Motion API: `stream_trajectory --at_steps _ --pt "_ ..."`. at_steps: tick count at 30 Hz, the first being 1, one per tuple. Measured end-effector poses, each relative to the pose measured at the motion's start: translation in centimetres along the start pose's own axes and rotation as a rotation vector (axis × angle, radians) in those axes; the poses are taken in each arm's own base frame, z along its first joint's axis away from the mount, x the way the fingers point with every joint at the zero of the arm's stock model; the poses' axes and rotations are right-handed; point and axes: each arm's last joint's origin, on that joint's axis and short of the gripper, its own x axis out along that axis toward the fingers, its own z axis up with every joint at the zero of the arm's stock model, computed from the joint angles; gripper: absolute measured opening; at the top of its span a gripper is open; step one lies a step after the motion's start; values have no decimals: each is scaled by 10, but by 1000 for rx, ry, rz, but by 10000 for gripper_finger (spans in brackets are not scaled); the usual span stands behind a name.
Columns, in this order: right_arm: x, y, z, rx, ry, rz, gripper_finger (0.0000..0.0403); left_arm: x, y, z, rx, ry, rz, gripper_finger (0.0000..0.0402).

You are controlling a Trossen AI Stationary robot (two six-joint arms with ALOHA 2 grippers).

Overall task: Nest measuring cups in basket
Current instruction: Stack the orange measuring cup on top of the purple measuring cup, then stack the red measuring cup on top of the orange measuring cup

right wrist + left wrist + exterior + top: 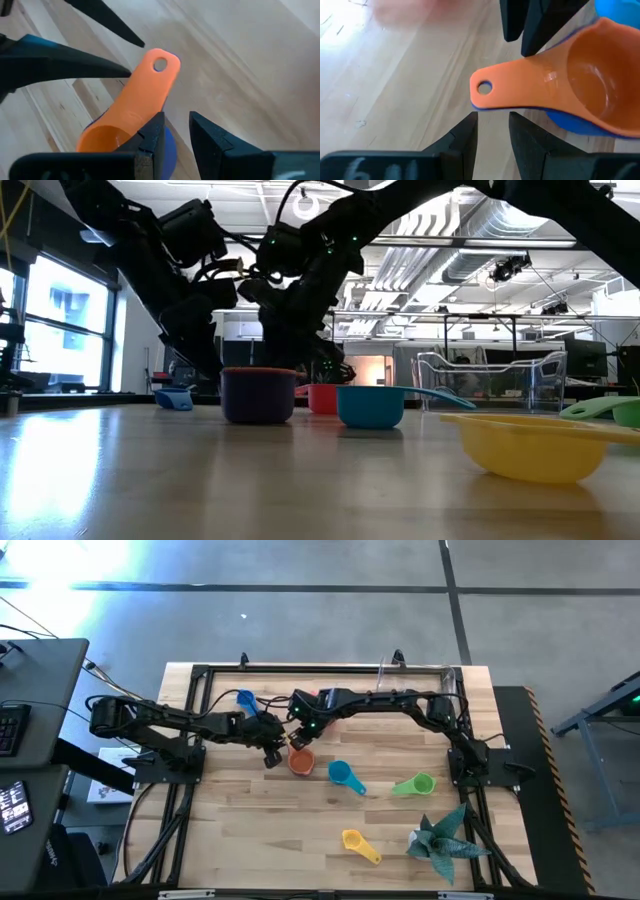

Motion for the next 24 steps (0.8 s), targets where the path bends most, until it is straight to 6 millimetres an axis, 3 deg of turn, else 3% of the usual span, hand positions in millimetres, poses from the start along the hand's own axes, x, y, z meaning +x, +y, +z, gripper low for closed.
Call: stream_trajectory --at_steps 14,24 --pt "-4 -1 2 18 7 -12 80 -1 1 -7 -48 71 -1 101" --pt "-42 17 16 -14 -25 -100 80 -18 1 -10 -82 108 -43 101"
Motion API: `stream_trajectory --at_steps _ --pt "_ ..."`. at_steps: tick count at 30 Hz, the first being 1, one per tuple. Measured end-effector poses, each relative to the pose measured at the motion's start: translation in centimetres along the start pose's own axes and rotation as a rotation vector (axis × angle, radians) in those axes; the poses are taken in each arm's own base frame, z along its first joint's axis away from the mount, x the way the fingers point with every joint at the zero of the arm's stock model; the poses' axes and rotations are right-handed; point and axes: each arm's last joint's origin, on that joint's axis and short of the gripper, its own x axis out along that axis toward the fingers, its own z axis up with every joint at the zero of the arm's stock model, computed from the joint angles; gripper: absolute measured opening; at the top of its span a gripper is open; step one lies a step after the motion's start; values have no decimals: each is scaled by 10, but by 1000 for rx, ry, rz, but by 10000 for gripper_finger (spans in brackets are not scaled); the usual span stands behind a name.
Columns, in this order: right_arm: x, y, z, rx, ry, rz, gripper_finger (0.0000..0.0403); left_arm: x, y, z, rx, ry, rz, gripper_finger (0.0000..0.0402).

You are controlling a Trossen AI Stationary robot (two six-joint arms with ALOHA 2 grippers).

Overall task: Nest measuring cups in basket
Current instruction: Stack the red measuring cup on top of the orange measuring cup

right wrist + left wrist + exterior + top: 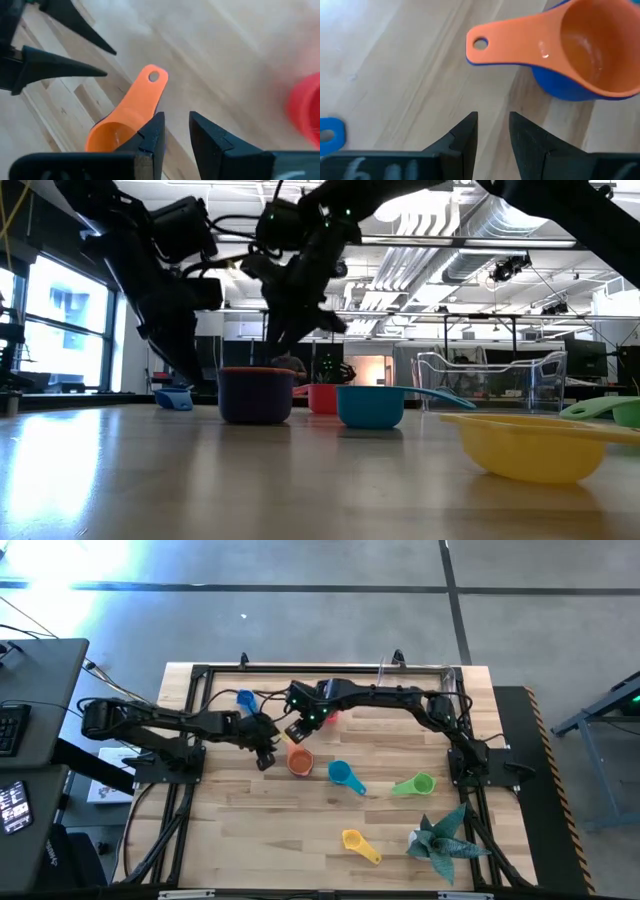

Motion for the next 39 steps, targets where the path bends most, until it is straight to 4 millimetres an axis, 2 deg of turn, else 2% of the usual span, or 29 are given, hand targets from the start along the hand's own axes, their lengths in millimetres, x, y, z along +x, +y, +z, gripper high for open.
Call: stream_trajectory --at_steps 5,9,18,23,27,31,39 --pt "-27 1 11 -40 -47 -70 80 -19 0 2 -3 -60 -15 101" --pt "-43 -9 20 -46 -60 -95 80 -36 0 3 -5 -129 -33 101" --pt "-50 -44 28 -41 38 -108 80 -71 3 2 -34 -282 -36 101" --pt "-54 -63 39 -28 9 -106 80 -87 7 1 -81 -382 34 101" --pt "-60 -85 47 21 -4 -111 80 -94 10 1 -104 -440 124 101" --pt "-65 -104 47 81 53 -130 80 -96 12 1 -120 -468 190 101" --pt "-68 -112 34 150 181 -227 80 -97 13 1 -126 -476 224 101"
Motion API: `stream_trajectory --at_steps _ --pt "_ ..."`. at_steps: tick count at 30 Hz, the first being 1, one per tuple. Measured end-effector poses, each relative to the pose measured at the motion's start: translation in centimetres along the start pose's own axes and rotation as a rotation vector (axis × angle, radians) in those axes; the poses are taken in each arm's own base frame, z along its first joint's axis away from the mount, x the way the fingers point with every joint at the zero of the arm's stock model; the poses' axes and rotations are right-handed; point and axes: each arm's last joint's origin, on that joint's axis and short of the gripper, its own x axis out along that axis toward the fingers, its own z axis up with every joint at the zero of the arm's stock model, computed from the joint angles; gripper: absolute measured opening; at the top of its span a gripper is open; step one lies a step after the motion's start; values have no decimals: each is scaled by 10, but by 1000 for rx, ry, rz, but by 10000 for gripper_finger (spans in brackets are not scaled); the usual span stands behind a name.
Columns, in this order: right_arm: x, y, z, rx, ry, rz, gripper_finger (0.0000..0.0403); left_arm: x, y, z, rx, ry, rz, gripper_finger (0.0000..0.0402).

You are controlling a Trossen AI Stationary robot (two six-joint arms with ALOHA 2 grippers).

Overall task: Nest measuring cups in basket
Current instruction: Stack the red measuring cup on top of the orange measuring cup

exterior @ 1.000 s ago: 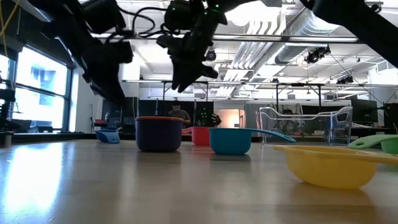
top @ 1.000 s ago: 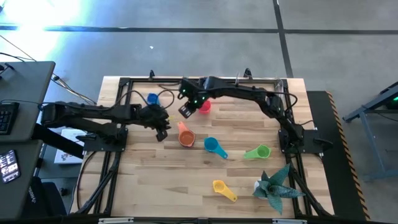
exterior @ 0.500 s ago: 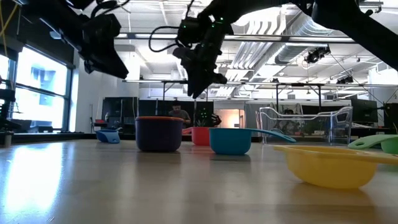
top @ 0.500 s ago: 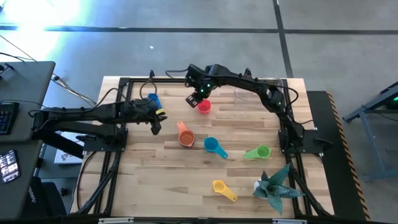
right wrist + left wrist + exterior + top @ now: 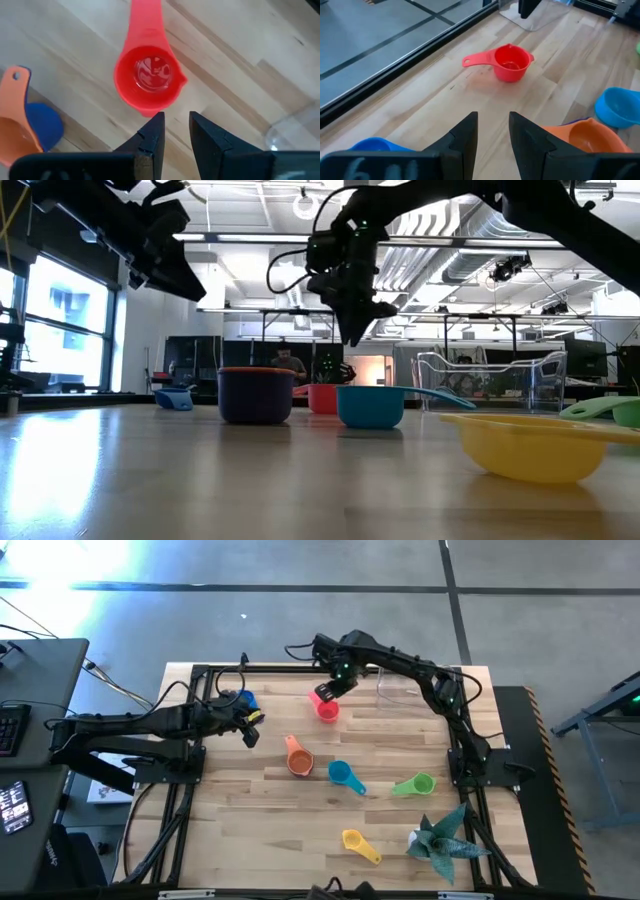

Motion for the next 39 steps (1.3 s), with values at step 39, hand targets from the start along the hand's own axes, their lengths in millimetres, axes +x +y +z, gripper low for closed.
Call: stream_trajectory --at_steps 39 --pt "71 3 -8 173 -24 -75 80 0 0 -1 5 10 2 101"
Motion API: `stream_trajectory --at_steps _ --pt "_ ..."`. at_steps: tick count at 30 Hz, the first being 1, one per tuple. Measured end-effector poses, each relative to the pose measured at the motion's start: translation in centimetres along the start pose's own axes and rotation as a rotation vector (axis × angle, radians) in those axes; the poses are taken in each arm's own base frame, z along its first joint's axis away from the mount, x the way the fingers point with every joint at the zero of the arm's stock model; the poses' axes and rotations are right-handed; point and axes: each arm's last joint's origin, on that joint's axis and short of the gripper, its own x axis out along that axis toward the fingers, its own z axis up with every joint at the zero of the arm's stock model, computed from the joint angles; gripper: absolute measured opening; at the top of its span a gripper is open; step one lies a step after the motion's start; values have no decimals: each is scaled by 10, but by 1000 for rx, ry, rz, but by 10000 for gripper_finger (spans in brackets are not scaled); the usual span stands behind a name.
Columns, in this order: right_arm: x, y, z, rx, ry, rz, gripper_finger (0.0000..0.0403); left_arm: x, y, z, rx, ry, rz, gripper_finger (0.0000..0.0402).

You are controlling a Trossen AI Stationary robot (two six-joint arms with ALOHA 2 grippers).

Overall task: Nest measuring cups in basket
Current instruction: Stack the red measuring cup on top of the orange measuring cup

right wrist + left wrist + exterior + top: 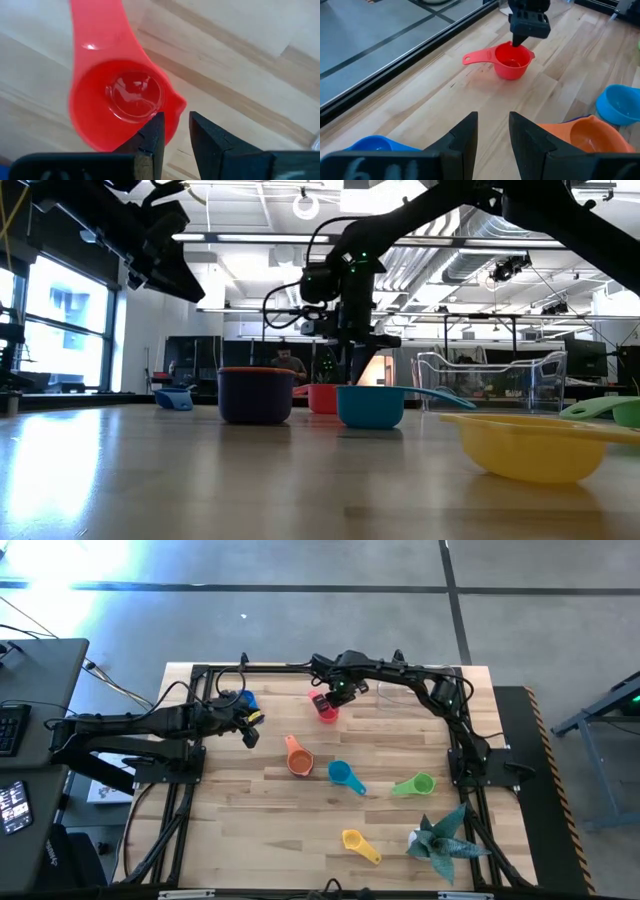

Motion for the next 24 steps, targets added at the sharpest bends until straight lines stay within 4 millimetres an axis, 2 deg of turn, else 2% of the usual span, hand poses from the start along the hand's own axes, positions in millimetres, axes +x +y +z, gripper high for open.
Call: stream_trajectory --at_steps 4,8,15,21,24 --pt "11 -1 -4 2 22 -10 80 0 0 0 0 1 0 101" --pt "12 -1 -4 1 22 -8 77 0 0 0 2 1 0 101" --pt "12 1 -5 -19 20 1 7 0 0 0 4 3 1 101" --pt "10 10 -13 -6 37 8 4 0 0 0 4 6 -3 101" --pt "0 19 -17 9 27 15 5 0 0 -1 4 7 -3 101"
